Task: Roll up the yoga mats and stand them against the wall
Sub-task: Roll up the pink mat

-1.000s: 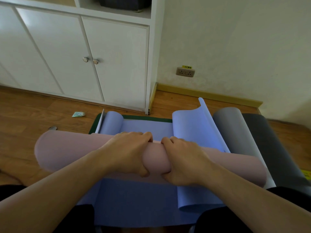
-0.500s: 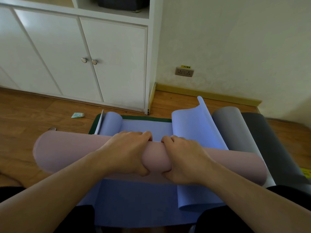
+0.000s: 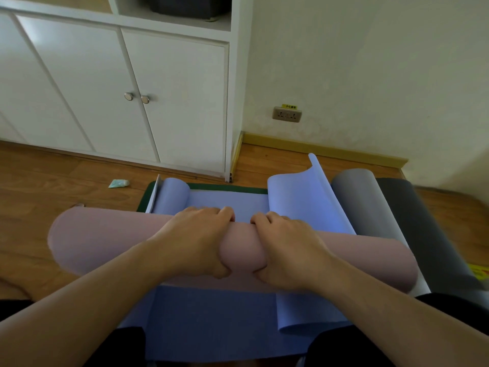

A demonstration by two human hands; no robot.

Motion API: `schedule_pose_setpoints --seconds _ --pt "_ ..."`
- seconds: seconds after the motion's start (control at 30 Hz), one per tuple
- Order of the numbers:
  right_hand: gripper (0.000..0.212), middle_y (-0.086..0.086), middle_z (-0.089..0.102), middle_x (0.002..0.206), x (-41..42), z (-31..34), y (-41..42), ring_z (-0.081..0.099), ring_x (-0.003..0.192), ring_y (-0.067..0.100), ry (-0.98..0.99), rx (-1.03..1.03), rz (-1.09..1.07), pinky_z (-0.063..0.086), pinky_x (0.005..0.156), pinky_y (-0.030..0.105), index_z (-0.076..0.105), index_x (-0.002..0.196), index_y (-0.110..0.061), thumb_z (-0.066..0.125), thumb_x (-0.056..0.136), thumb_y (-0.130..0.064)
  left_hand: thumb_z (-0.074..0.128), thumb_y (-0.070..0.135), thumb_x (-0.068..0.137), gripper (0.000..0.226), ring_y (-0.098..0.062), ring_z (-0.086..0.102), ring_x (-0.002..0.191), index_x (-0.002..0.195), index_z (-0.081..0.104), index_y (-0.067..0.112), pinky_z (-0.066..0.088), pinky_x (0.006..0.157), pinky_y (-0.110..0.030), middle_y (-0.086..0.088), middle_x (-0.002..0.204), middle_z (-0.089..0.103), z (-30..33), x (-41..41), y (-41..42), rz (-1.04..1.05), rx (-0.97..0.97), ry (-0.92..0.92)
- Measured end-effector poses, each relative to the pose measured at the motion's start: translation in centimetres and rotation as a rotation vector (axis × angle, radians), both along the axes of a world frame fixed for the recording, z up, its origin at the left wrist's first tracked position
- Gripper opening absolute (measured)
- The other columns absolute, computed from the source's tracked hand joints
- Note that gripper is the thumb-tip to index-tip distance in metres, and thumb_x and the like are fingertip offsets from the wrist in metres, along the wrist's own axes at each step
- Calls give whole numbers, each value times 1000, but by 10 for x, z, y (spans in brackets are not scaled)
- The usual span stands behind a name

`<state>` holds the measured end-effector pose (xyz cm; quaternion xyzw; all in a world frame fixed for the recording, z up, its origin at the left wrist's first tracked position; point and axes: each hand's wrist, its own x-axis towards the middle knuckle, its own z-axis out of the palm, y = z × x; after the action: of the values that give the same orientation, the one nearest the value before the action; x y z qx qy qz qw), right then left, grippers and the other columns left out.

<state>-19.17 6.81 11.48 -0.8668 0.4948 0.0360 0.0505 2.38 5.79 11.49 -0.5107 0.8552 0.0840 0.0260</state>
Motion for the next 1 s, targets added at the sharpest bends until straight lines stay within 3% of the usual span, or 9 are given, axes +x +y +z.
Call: schedule_pose_setpoints --seconds 0.13,0.3,0.43,0.6,0.8,0.9,1.0 --pt "62 -4 62 114 -4 2 -5 64 95 21 -33 15 -26 56 76 39 47 126 -29 74 79 -58 77 68 69 87 -16 54 111 138 41 28 45 95 -33 6 127 52 -6 -9 5 -41 -174 -85" --pt "90 -2 55 130 -4 4 -3 57 111 22 6 -38 9 47 89 37 35 149 -27 78 76 -59 77 64 69 74 -13 60 95 125 45 30 45 78 -29 11 112 62 0 -4 -1 14 -112 26" --pt "62 -2 55 117 -1 3 1 56 95 20 20 -46 19 42 76 35 45 127 -28 75 79 -54 76 71 65 76 -10 61 92 125 46 36 54 81 -32 13 111 63 1 1 -2 36 -4 40" --pt "52 -4 61 105 -3 4 -2 61 87 20 -14 -31 1 52 70 37 48 116 -28 70 79 -56 75 70 69 82 -17 55 107 133 44 30 47 93 -35 8 124 53 -10 -8 6 -41 -154 -76" --pt "88 -3 51 127 -3 1 0 54 108 21 9 -59 31 45 89 36 36 144 -28 79 74 -58 78 67 66 78 -14 61 92 126 42 33 52 79 -33 12 111 62 -1 -3 -3 29 -55 15" --pt "70 -3 53 119 1 0 0 53 98 19 13 -58 30 40 79 35 41 131 -29 77 78 -56 78 68 65 78 -12 60 92 125 42 35 49 79 -32 12 111 62 0 -1 -1 37 6 24" --pt "58 -3 59 113 0 3 -3 59 94 21 3 -53 8 45 74 35 47 124 -28 71 79 -56 75 69 68 83 -15 54 108 135 43 31 46 94 -33 7 124 54 -5 -3 3 -12 -113 -38"
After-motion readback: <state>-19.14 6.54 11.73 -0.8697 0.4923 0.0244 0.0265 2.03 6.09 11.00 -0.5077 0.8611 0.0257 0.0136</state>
